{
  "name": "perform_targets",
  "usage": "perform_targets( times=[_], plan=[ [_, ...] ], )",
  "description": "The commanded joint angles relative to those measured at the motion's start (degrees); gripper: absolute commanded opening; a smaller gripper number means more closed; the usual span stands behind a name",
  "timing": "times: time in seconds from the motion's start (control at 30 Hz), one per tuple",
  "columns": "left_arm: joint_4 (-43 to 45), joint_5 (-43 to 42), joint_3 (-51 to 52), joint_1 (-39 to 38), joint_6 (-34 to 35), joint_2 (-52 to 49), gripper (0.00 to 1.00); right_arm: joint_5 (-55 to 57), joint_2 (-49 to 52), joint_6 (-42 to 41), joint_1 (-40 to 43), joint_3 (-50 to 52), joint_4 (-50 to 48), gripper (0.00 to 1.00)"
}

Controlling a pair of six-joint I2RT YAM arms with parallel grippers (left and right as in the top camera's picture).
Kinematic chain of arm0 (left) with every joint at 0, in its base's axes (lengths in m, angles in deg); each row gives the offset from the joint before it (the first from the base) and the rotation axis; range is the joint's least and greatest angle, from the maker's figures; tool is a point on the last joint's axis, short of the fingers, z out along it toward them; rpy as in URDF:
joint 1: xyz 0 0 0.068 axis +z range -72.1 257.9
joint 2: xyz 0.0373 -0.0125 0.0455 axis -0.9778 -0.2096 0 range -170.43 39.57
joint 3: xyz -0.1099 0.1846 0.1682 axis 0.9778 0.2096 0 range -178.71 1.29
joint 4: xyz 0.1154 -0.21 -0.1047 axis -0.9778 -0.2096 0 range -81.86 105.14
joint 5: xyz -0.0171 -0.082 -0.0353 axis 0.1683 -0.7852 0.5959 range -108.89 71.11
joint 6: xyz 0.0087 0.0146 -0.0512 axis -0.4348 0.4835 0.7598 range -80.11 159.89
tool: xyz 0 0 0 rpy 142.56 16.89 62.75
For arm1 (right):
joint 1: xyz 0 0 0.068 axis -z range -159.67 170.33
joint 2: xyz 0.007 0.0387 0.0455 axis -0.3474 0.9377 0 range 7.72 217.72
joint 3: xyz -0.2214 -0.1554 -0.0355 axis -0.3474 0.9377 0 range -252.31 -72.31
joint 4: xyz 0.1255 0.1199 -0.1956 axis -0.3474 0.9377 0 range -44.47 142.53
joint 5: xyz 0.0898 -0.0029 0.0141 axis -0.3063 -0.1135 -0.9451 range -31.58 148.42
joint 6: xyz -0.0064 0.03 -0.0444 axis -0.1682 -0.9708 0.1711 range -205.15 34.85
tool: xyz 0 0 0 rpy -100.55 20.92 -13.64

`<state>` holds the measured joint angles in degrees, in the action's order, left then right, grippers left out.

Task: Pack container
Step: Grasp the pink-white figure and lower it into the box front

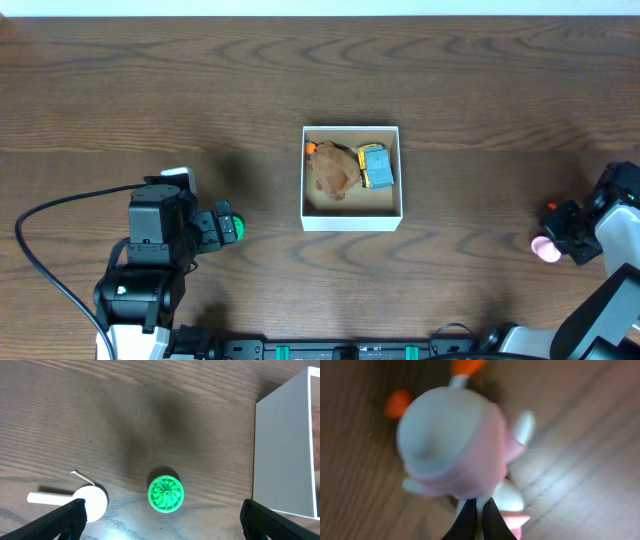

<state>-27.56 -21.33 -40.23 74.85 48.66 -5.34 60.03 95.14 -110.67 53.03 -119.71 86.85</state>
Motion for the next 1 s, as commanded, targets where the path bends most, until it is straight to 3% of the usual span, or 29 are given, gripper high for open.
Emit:
perform_targets(
  times=[0.0, 0.27, 0.47, 0.63, 0.9, 0.97],
  plan=[
    [-0.1, 0.0, -1.2, 0.2, -0.3, 0.0, 0.98, -7.1, -2.5, 3.1, -3.7, -3.1, 0.9, 0.01],
    [-0.1, 0.0, -1.2, 0.2, -0.3, 0.0, 0.98, -8.6, -10.4, 5.6, -24.3, -16.2, 6.3, 0.01],
    [-0.2, 0.0, -1.2, 0.2, -0.3, 0.0, 0.98, -4.2, -11.4, 7.8, -47.1, -20.9, 1.5, 0.01],
    [-0.2, 0.0, -1.2, 0.2, -0.3, 0.0, 0.98, 2.9, -8.3, 7.1, -61.0, -20.8, -2.1, 0.01],
    [-0.2, 0.0, -1.2, 0.2, -0.3, 0.0, 0.98, 5.1, 0.4, 6.7, -69.2, -20.8, -1.2, 0.03],
    [-0.2, 0.0, -1.2, 0.2, -0.3, 0.0, 0.98, 5.0, 1.6, 6.7, -69.5, -20.8, -1.0, 0.12]
  ],
)
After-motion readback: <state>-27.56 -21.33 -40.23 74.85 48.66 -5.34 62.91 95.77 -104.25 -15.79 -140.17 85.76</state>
